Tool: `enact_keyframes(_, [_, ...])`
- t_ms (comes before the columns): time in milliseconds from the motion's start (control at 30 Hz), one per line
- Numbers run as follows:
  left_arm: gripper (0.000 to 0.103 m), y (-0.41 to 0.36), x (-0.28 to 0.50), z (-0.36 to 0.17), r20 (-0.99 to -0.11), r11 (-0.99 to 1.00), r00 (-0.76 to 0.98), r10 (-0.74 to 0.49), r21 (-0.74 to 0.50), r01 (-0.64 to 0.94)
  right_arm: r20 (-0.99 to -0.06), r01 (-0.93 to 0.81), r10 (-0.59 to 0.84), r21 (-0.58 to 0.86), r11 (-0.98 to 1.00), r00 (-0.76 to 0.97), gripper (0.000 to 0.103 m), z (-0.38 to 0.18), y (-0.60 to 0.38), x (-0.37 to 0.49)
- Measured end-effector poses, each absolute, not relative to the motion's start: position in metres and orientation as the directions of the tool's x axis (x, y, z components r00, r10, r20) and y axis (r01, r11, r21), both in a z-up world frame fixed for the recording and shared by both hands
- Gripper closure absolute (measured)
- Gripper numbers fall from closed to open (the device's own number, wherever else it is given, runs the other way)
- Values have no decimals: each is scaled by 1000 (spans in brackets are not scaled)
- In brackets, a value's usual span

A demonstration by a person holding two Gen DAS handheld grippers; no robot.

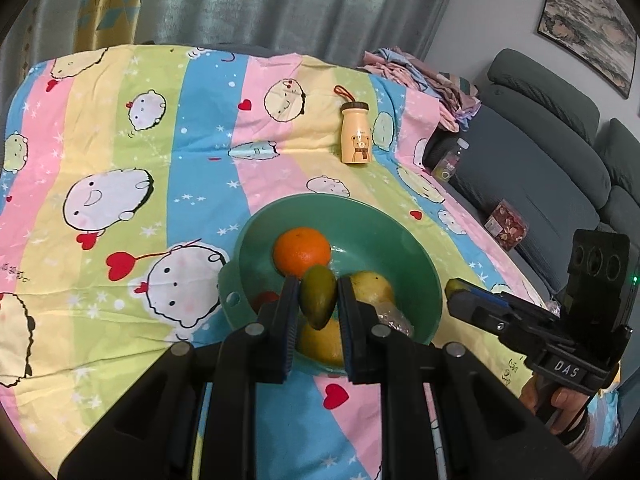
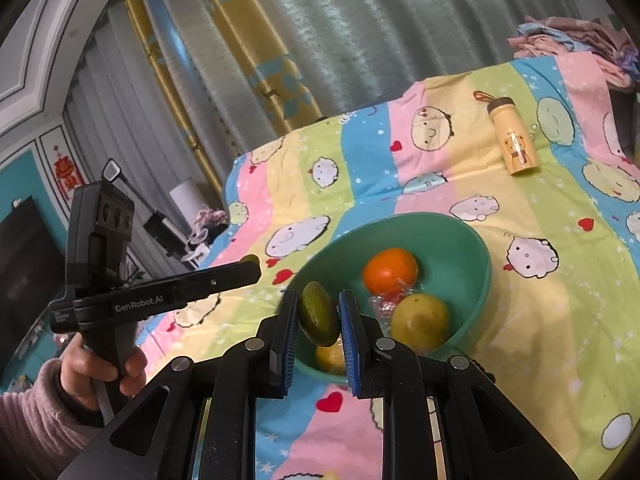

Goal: Organize fruits
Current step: 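Carry both held olives over the green bowl and lower them inside, then open both grippers inside the bowl to release the olives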

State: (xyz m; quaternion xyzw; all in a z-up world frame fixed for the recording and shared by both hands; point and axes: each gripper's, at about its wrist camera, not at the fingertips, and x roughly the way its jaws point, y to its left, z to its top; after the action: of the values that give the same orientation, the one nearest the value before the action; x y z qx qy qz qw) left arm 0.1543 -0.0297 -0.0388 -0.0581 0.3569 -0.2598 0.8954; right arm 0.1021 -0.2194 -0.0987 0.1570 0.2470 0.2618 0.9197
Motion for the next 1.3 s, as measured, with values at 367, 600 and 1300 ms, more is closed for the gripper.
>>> enact_keyframes(367, [85,-54,175,-59,-661,865,577,-479,-245,438,-422,-366,515,387,846,746,81,-115,-215,131])
enact_keyframes(600, [85,-63,182,-67,-686,872,568,-455,-216,439,-462,-345,472,336,877,751,81,-120,-208,136])
enact_keyframes(1300, [84,-80,188,-74,-733,882,559,-389,-119,457,-523,-306,420,293,906,741,81,-125,-207,146])
